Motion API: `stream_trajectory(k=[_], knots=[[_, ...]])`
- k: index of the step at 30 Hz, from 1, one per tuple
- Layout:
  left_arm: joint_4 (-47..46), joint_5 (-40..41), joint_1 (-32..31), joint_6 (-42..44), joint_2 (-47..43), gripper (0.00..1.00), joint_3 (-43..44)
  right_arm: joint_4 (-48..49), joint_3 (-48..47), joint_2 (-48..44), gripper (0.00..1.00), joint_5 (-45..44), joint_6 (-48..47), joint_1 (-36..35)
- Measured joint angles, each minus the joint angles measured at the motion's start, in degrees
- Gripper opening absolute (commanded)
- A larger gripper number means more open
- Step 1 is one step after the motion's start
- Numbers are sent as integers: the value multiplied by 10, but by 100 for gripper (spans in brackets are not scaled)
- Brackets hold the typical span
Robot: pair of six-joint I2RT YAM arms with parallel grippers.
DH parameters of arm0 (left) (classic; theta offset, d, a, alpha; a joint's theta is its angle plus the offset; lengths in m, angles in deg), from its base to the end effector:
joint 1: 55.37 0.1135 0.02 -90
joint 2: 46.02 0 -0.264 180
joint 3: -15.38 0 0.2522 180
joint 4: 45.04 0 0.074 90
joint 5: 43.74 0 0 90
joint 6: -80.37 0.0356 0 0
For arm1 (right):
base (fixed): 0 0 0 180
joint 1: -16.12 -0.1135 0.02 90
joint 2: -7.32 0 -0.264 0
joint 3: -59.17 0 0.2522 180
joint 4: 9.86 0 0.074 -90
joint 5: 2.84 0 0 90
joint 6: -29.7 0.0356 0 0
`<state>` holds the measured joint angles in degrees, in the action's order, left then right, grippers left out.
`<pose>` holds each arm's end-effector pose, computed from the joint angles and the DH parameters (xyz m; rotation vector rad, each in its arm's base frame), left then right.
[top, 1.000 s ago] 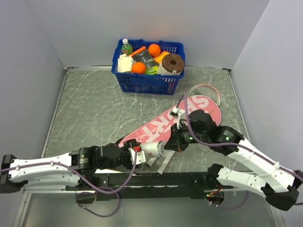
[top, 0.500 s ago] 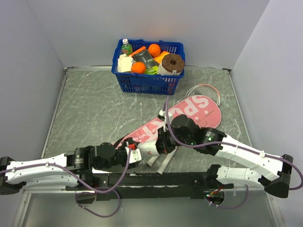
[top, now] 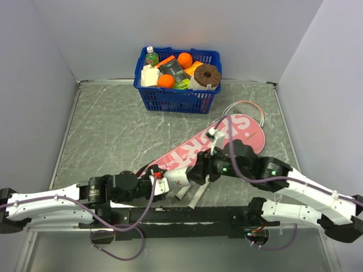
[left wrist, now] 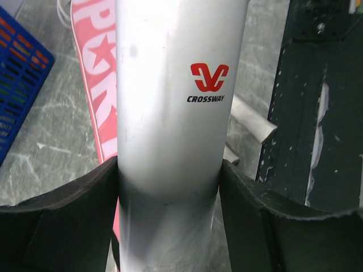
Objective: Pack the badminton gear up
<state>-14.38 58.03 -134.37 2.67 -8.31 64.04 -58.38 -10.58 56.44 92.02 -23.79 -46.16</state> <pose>0.0379 -0.1569 0.2862 1.2931 1.4616 -0.5857 0.0811 0.1607 0.3508 -0.5610 2.1932 1.0971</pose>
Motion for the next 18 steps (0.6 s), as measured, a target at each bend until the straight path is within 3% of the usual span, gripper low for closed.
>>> stream_trajectory(k=[6, 9, 13, 18], knots=[[-21, -14, -3, -1, 6, 1, 0, -115, -109, -14, 76, -120, -10, 14], [-25, -14, -3, -3, 7, 1, 0, -150, -121, -19, 76, -158, -10, 78], [-24, -12, -3, -10, 9, 1, 1, -170, -57, -40, 75, -185, -1, 217], [-11, 2, -3, -23, 15, 1, 18, -171, 67, -23, 72, -188, 15, 339]])
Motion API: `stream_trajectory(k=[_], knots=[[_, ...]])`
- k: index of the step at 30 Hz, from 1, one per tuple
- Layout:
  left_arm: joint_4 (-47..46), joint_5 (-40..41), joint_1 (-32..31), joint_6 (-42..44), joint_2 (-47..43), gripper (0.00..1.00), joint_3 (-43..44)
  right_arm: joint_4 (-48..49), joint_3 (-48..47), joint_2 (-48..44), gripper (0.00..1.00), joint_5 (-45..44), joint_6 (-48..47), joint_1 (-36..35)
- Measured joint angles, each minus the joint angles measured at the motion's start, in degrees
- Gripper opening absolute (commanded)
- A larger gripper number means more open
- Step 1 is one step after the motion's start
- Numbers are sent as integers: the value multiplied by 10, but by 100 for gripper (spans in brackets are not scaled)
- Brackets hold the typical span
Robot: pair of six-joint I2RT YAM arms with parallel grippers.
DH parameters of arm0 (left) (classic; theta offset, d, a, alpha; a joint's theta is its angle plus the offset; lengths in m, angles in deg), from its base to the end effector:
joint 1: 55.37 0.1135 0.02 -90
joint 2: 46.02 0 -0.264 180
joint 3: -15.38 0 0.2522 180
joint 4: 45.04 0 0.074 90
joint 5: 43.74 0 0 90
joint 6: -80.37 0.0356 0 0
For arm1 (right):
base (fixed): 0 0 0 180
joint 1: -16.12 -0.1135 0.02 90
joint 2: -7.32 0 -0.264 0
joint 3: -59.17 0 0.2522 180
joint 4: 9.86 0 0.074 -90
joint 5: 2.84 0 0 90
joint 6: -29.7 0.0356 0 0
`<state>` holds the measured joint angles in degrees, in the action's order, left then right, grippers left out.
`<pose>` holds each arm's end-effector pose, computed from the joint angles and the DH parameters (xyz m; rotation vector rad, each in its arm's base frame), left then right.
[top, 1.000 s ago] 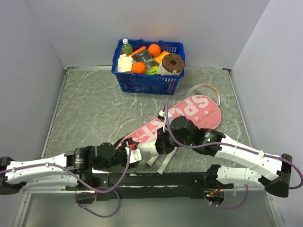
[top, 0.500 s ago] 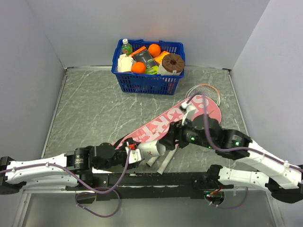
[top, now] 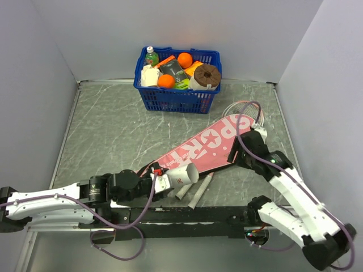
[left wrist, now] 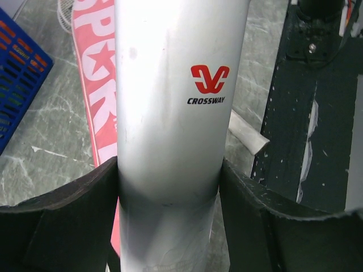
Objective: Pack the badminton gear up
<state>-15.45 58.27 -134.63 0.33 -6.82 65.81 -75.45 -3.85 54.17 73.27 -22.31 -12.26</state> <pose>0.0382 -0.1618 0.2952 1.2495 1.4750 -0.6242 0.1380 0.0649 0.2939 0.3102 2.3940 0.2422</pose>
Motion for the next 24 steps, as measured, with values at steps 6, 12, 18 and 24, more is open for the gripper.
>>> stream_trajectory(k=[6, 12, 18, 24], knots=[[29, 40, 0, -33, 11, 1, 38, 20, 105, 52, 68, 10, 20, 95], [34, 54, 0, -51, 11, 1, 38, 77, 136, 102, 61, 28, 38, 132], [28, 45, -1, -53, -17, 1, 23, 126, 137, 174, 54, 34, 46, 136], [27, 43, -1, -53, -18, 1, 20, 147, 137, 207, 53, 32, 48, 140]])
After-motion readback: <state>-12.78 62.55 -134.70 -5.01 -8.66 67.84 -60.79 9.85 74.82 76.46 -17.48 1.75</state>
